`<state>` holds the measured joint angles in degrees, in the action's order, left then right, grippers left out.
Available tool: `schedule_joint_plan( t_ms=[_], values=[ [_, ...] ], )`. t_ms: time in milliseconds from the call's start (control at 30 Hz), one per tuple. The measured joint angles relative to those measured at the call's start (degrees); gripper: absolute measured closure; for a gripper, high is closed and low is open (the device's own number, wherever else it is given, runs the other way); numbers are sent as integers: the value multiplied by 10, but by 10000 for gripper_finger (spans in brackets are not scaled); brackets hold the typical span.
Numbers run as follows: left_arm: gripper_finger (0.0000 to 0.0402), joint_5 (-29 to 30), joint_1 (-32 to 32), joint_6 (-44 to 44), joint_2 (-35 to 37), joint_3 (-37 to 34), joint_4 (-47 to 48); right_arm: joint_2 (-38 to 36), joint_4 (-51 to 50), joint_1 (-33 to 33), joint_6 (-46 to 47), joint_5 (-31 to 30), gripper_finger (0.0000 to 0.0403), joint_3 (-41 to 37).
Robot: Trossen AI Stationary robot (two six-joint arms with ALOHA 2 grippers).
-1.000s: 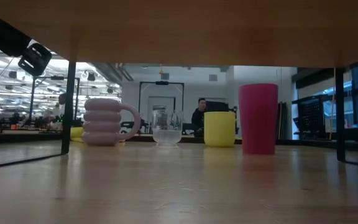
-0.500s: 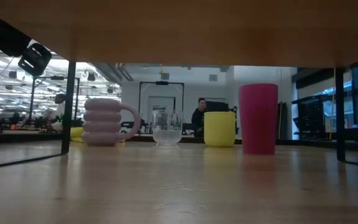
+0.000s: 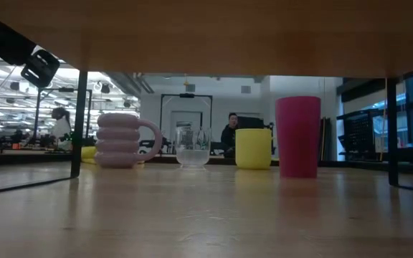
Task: Stack small to large cups/mugs on shelf
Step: Put the pink cup on the shelf
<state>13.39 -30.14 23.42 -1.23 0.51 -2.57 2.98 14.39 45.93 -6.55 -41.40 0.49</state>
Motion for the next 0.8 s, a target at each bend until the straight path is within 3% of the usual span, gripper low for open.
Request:
schedule_joint_plan(
  t_ms=[233,500,800],
  values=[
    [354,0,0,0,0,0,0,0,40,0,1,-8,295,0],
    [354,0,0,0,0,0,0,0,68,0,-1,-84,295,0],
    [354,0,0,0,0,0,0,0,127,0,-27,-114,295,0]
  ],
)
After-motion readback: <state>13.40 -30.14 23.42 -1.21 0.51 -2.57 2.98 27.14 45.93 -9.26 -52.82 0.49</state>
